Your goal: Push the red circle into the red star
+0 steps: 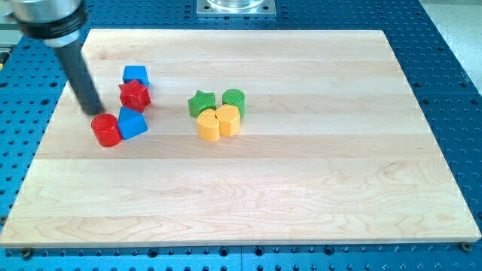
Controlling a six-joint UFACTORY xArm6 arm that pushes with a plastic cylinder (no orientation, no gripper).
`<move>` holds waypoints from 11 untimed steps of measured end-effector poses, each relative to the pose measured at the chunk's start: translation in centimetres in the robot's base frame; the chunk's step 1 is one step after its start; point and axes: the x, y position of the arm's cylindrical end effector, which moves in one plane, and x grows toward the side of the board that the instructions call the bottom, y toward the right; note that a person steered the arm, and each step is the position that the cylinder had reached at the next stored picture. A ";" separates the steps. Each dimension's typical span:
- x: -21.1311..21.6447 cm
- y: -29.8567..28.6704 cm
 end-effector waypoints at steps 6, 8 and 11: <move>0.3 1.2; -0.2 3.3; 5.3 4.8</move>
